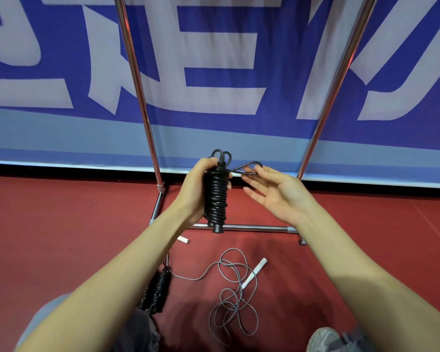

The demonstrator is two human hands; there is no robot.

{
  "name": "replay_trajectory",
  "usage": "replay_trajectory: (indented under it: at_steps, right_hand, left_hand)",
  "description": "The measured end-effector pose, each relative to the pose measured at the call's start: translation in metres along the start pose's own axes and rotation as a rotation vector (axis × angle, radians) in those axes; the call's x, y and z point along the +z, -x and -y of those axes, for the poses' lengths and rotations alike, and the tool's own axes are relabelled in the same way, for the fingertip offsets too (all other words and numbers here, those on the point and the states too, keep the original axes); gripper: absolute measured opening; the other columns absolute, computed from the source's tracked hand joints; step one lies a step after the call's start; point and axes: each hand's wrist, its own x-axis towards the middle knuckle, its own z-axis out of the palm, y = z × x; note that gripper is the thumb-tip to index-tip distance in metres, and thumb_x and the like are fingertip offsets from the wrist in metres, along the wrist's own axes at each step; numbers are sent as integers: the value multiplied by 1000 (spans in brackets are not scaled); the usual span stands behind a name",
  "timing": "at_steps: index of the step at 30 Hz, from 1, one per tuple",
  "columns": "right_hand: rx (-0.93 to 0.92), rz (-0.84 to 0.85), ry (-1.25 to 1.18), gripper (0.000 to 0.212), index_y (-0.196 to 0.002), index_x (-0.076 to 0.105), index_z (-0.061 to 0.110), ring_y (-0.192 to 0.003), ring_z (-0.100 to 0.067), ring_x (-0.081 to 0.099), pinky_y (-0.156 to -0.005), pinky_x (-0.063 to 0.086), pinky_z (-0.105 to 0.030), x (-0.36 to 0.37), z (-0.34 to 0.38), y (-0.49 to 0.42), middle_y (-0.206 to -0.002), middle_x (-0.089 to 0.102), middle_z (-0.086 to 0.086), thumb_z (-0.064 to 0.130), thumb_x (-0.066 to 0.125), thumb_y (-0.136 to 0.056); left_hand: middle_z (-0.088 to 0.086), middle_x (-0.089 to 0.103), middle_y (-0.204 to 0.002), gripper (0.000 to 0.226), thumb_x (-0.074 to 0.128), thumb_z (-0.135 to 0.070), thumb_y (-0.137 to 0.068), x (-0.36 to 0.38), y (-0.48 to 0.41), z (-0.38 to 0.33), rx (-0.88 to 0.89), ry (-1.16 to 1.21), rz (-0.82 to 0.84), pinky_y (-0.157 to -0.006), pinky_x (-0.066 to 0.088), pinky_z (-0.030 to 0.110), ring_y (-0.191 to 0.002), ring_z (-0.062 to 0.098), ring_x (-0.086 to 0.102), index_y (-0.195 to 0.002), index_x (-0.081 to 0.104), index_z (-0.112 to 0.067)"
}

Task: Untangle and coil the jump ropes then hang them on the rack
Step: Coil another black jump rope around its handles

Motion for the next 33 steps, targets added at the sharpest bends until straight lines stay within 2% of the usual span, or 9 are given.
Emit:
replay_trajectory:
  at_steps: [4,8,11,15,17,22,27,30,33]
  right_hand:
    - [-38,-3,29,14,-85,62,12,-101,-18,64,-91,49,-34,1,4,2,-87,72,-1,8,52,-94]
    - [-230,18,322,14,-85,61,12,-94,-10,57,-93,45,-31,12,-3,7,-88,64,4,5,53,-94]
    - [-328,115,529,18,-87,61,15,-93,-4,57,-95,39,-21,17,-8,11,-91,65,10,0,54,-91]
    - [-347,248,676,25,-97,64,18,-113,0,56,-101,38,-12,13,-8,10,-119,64,6,-3,52,-93]
    - [-364,272,727,23,-102,66,18,-112,3,58,-99,39,-11,12,-7,9,-115,66,9,0,54,-93]
    - [-421,45,607,17,-91,71,17,-86,-4,66,-91,48,-21,14,-12,3,-87,74,6,1,68,-84]
    - [-403,-182,523,20,-90,60,19,-71,-8,67,-69,46,-16,15,-14,-2,-80,74,-4,11,76,-80]
    - [-366,-194,541,12,-85,67,15,-65,-4,65,-70,47,-16,15,-16,-4,-74,71,-2,7,74,-80]
    - [-333,-193,526,10,-81,68,14,-68,-7,67,-72,54,-22,13,-17,-6,-76,71,-3,4,73,-81]
  left_hand:
    - [9,63,-89,28,62,-13,-89,0,-5,8,69,-171,-102,-55,47,28,-65,15,59,-111,45,-11]
    - [13,58,-110,43,67,-18,-88,-4,-11,16,156,-440,-208,-80,49,35,-88,20,61,-118,36,-16]
    - [9,57,-120,49,68,-24,-84,-5,-14,15,204,-479,-190,-87,47,32,-95,18,59,-119,35,-19]
    - [4,54,-121,41,61,-12,-93,-6,-14,19,275,-572,-115,-84,43,17,-96,8,56,-124,35,-17]
    - [2,53,-123,44,60,-9,-93,-6,-14,21,289,-585,-76,-88,42,18,-98,7,56,-126,33,-18]
    - [-2,52,-119,49,58,-6,-92,-1,-10,29,398,-759,-102,-85,40,11,-94,-1,54,-129,29,-19]
    - [-4,54,-120,58,62,-4,-89,1,-7,34,510,-854,-115,-91,41,20,-105,15,55,-135,28,-13]
    - [-5,55,-118,58,65,-5,-88,3,-5,34,535,-857,-134,-87,38,10,-102,13,55,-134,30,-10]
    - [-3,56,-121,59,66,-5,-87,3,-6,34,548,-882,-140,-92,43,21,-105,17,57,-134,31,-11]
